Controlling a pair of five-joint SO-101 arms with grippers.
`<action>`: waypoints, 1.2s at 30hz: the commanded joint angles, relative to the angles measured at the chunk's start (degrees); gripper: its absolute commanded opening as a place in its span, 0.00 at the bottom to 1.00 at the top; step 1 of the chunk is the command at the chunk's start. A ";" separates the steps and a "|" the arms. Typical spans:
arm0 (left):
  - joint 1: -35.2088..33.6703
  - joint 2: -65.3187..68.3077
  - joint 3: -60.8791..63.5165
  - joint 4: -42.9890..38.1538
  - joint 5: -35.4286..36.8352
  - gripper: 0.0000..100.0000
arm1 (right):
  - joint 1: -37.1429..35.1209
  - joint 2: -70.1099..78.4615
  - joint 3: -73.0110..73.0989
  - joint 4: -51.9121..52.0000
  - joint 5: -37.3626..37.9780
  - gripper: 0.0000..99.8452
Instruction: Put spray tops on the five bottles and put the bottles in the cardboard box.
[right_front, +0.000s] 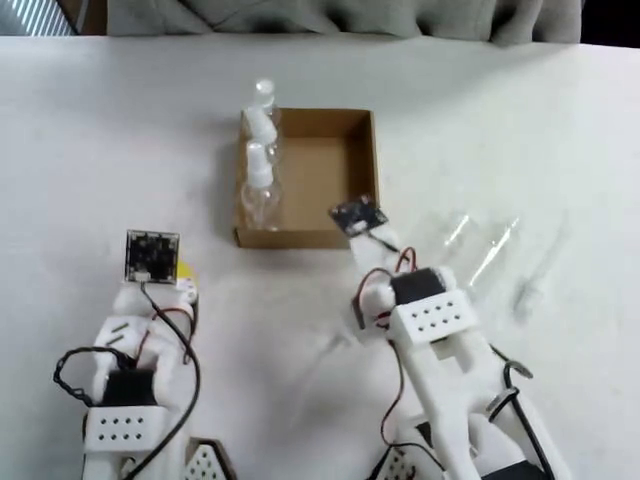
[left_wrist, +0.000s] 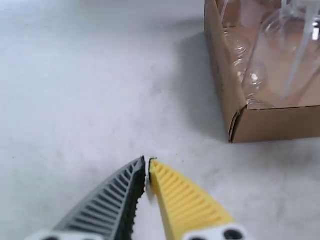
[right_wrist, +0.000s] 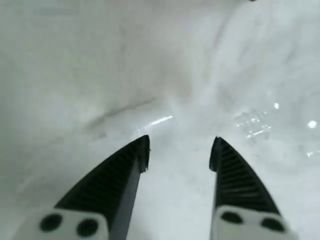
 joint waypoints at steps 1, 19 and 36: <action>-0.22 -1.01 -2.81 -1.05 -0.35 0.03 | -3.21 0.04 0.09 -4.44 -8.88 0.18; -0.22 -1.01 -2.29 -1.32 -0.35 0.03 | -1.01 0.04 5.63 -9.36 -8.53 0.18; -0.22 -1.01 -2.29 -1.32 -0.35 0.03 | 4.53 -9.54 10.99 -5.67 8.79 0.02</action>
